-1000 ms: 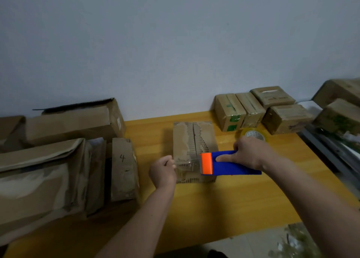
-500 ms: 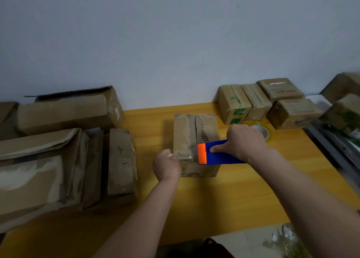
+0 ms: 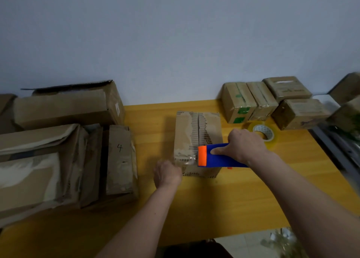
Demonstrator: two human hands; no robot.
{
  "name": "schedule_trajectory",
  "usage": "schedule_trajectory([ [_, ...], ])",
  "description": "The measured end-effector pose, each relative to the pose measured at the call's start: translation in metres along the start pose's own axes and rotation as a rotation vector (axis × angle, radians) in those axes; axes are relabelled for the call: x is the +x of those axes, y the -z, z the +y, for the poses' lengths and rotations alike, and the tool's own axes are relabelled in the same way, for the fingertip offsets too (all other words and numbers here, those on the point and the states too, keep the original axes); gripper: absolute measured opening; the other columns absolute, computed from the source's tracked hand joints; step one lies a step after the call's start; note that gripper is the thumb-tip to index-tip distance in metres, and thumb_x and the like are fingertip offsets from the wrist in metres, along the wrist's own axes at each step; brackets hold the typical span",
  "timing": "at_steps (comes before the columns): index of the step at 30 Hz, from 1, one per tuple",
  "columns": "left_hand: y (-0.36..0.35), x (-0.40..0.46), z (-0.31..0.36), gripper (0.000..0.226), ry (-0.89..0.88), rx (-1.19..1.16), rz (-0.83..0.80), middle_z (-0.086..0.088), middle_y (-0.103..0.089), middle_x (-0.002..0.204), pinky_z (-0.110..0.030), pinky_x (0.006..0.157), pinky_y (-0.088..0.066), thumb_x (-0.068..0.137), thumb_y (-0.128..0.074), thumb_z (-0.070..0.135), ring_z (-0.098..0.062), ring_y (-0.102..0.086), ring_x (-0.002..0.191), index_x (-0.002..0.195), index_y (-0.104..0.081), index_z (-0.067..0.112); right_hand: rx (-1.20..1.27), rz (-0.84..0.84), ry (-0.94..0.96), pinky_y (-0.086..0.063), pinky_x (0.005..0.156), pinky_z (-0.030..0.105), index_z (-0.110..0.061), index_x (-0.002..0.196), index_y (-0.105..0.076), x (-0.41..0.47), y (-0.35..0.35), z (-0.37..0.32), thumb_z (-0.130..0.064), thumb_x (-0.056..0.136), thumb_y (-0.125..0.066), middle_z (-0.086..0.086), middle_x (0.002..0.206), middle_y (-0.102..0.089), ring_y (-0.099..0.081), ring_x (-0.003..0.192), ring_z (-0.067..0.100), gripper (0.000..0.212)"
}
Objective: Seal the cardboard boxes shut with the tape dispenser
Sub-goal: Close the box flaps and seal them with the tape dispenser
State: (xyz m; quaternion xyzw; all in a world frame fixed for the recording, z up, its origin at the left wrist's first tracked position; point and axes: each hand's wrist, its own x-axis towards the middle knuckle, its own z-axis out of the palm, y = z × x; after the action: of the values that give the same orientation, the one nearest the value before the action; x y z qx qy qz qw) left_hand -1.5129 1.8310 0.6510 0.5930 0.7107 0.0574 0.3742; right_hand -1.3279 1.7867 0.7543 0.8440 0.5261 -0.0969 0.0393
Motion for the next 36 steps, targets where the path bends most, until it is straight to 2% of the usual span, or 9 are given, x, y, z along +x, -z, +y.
schedule_trajectory([
  [3,-0.003,-0.001,-0.01,0.061,0.081,0.075,-0.066,-0.016,-0.027,0.153,-0.038,0.112,-0.032,0.096,-0.05,0.024,-0.033,-0.03,0.139,0.149,-0.027,0.004,0.019,-0.022,-0.001,-0.038,0.058,0.03,-0.022,0.077,-0.048,0.0,-0.001,0.002,-0.078,0.066,-0.061,-0.006,0.069,-0.047,-0.053,0.071,0.017,0.058],
  [6,-0.011,-0.018,-0.016,0.1,-0.309,0.126,0.234,-0.001,0.014,0.16,-0.032,0.118,0.001,0.086,-0.058,0.004,-0.018,0.011,0.147,0.149,0.017,0.019,0.026,-0.036,-0.006,-0.036,0.056,0.029,-0.021,0.082,-0.05,-0.001,-0.001,0.003,-0.079,0.067,-0.06,-0.007,0.068,-0.046,-0.051,0.07,0.016,0.06],
  [9,-0.018,-0.02,-0.019,0.109,-0.61,0.374,0.167,0.001,0.032,0.155,-0.034,0.113,0.014,0.08,-0.054,-0.006,-0.012,0.029,0.138,0.144,0.027,0.027,0.041,-0.047,-0.014,-0.035,0.056,0.028,-0.021,0.086,-0.051,-0.001,-0.001,0.004,-0.079,0.067,-0.06,-0.006,0.07,-0.046,-0.052,0.073,0.017,0.061],
  [12,-0.017,-0.023,-0.018,0.117,-0.52,0.543,0.051,-0.001,0.044,0.147,-0.038,0.115,0.007,0.081,-0.06,0.0,-0.017,0.023,0.131,0.14,0.034,0.038,0.051,-0.056,-0.019,-0.037,0.058,0.029,-0.02,0.087,-0.052,-0.002,-0.002,0.005,-0.078,0.067,-0.06,-0.005,0.074,-0.05,-0.054,0.075,0.017,0.061],
  [16,-0.012,-0.027,-0.001,0.117,-0.532,0.847,0.152,-0.022,0.045,0.143,-0.058,0.093,0.038,0.08,-0.063,0.013,-0.043,0.047,0.126,0.133,0.04,0.034,0.082,-0.057,-0.012,-0.038,0.058,0.029,-0.019,0.087,-0.055,-0.001,-0.004,0.01,-0.077,0.068,-0.061,-0.002,0.08,-0.056,-0.056,0.076,0.018,0.061],
  [22,-0.019,-0.036,0.004,0.112,-0.571,0.813,0.063,-0.017,0.041,0.146,-0.043,0.107,0.023,0.082,-0.062,0.008,-0.034,0.039,0.133,0.139,0.034,0.009,0.157,-0.122,0.039,-0.043,0.059,0.028,-0.018,0.08,-0.055,0.003,-0.004,0.021,-0.073,0.067,-0.065,-0.001,0.076,-0.059,-0.059,0.073,0.016,0.057],
  [28,-0.017,-0.04,0.0,0.118,-0.559,0.811,0.066,-0.014,0.043,0.147,-0.041,0.112,0.021,0.078,-0.063,0.001,-0.031,0.041,0.133,0.138,0.038,0.012,0.295,-0.212,-0.036,-0.041,0.053,0.028,-0.016,0.073,-0.061,0.009,0.002,0.079,-0.074,0.066,-0.065,0.002,0.069,-0.062,-0.06,0.066,0.016,0.059],
  [33,-0.019,-0.044,0.013,0.119,-0.511,0.764,0.05,-0.011,0.042,0.146,-0.039,0.11,0.022,0.08,-0.069,0.013,-0.028,0.038,0.135,0.141,0.033,0.012,0.315,-0.262,-0.062,-0.038,0.052,0.027,-0.016,0.075,-0.061,0.018,-0.005,0.122,-0.074,0.065,-0.065,0.002,0.074,-0.062,-0.059,0.069,0.016,0.059],
  [36,-0.016,-0.047,0.019,0.114,-0.508,0.772,0.002,-0.014,0.037,0.151,-0.043,0.117,0.015,0.085,-0.066,0.02,-0.03,0.033,0.139,0.142,0.033,0.025,0.32,-0.294,-0.03,-0.038,0.052,0.026,-0.017,0.073,-0.057,0.024,-0.014,0.122,-0.076,0.065,-0.064,0.001,0.072,-0.061,-0.059,0.067,0.016,0.06],
])
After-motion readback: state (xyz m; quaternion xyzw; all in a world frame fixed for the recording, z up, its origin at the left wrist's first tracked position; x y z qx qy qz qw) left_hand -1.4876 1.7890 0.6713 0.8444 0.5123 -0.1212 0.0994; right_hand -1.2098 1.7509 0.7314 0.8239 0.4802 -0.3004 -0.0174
